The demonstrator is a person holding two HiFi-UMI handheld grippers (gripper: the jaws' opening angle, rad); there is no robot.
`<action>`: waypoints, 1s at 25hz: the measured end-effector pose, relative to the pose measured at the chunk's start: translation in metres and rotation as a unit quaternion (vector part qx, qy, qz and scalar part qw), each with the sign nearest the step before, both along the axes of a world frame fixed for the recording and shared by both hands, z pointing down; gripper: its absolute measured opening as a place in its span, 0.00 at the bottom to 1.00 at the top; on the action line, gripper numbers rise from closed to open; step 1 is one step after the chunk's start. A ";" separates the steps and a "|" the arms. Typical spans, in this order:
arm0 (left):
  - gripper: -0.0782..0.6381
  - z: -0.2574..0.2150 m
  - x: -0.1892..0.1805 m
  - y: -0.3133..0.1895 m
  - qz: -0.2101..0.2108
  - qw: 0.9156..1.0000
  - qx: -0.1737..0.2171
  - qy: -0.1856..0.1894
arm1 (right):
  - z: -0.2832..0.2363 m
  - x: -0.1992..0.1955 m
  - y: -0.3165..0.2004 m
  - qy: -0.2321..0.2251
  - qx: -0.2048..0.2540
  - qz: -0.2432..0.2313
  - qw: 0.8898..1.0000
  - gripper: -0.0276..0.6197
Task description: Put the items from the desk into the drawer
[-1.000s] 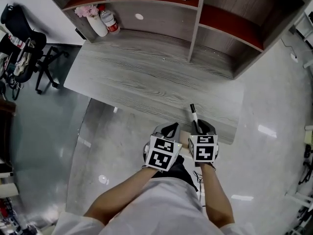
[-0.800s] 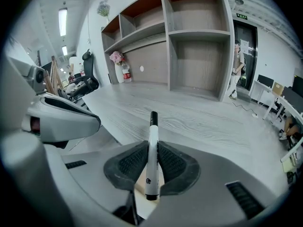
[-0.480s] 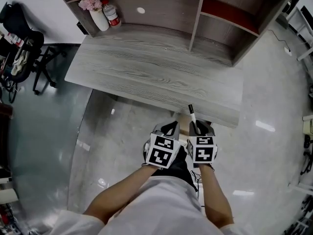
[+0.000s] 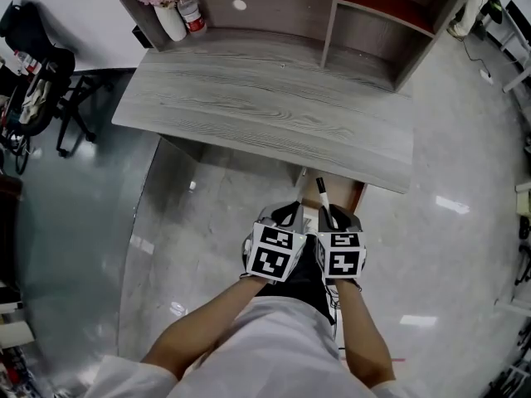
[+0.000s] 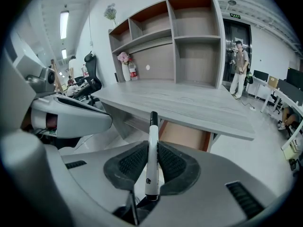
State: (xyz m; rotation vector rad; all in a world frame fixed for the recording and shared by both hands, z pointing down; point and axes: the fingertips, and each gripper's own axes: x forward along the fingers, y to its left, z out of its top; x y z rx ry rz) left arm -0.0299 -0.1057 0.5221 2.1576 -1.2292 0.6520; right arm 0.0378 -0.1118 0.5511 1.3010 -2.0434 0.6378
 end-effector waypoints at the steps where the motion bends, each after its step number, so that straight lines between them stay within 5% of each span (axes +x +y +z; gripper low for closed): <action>1: 0.11 0.002 0.001 0.003 0.001 1.000 -0.001 0.000 | 0.003 0.000 0.004 0.000 -0.002 0.001 1.000 0.13; 25: 0.11 0.062 0.014 -0.012 -0.010 0.999 -0.034 0.000 | 0.107 0.007 -0.035 -0.021 -0.057 0.024 0.998 0.13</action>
